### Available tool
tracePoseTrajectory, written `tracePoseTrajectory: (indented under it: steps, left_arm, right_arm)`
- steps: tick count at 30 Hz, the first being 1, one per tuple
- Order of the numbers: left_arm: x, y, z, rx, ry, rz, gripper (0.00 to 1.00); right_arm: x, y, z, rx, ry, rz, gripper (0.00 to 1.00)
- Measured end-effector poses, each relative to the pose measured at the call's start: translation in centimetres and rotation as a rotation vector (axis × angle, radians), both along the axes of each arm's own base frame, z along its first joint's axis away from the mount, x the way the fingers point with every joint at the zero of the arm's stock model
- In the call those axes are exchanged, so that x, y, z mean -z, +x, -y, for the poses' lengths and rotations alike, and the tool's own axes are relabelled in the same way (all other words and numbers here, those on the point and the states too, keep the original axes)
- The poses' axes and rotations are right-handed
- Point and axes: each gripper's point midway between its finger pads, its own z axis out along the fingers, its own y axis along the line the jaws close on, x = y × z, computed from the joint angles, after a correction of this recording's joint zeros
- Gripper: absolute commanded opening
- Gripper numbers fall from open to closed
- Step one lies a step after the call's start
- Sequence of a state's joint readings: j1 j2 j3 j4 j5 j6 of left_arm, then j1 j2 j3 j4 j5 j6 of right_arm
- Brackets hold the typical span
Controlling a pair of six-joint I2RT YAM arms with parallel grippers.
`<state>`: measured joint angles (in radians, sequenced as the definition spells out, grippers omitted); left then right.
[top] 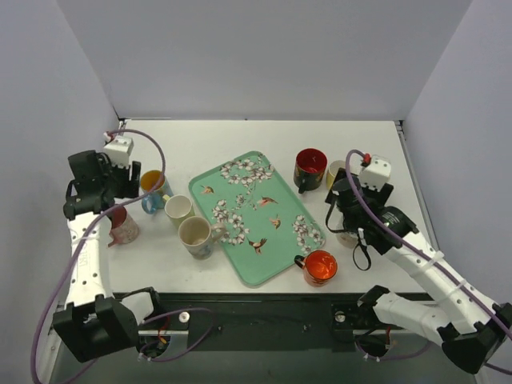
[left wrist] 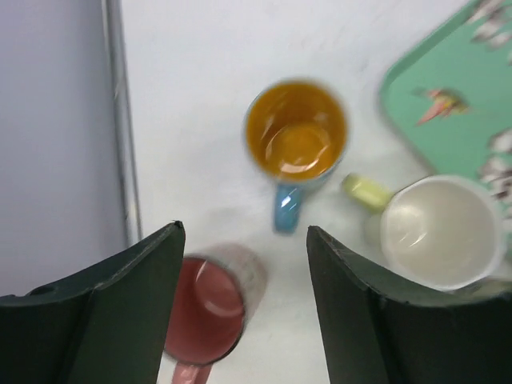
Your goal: Turn the mug right side up
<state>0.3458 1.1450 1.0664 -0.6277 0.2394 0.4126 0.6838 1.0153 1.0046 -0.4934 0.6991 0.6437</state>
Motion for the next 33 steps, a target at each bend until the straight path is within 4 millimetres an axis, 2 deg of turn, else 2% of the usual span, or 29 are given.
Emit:
tracePoseTrajectory:
  steps: [3,6,8,11,14,20,25,33]
  left_arm:
    - [-3.5,2.1,5.2,0.080,-0.052,0.151,0.75]
    - [-5.0,3.6,13.0,0.243,-0.127,0.230,0.80]
    - [-4.3,3.7,16.7,0.321,-0.163,0.253,0.85]
    - [-1.6,3.3,19.2,0.359,-0.208,0.243,0.86]
    - [1.2,3.6,18.9,0.299,-0.233,0.249,0.88]
    - [5.0,3.8,16.7,0.151,-0.211,0.281,0.90]
    - [5.9,3.9,15.4,0.074,-0.209,0.312,0.92]
    - [6.7,3.8,12.2,-0.064,-0.170,0.346,0.94]
  right_arm:
    - [0.1,-1.0,3.7,0.105,-0.005,0.032,0.83]
    - [0.6,-2.0,7.3,0.210,-0.043,0.055,0.89]
    - [1.3,-2.8,9.4,0.268,-0.089,0.064,0.96]
    - [2.8,-3.8,11.5,0.327,-0.164,0.078,0.98]
    - [4.3,-4.6,12.9,0.366,-0.217,0.095,0.98]
    - [6.1,-4.9,13.4,0.361,-0.234,0.133,1.00]
    - [6.2,-4.7,13.5,0.368,-0.228,0.164,1.00]
    - [8.2,-4.0,12.1,0.271,-0.228,0.110,1.00]
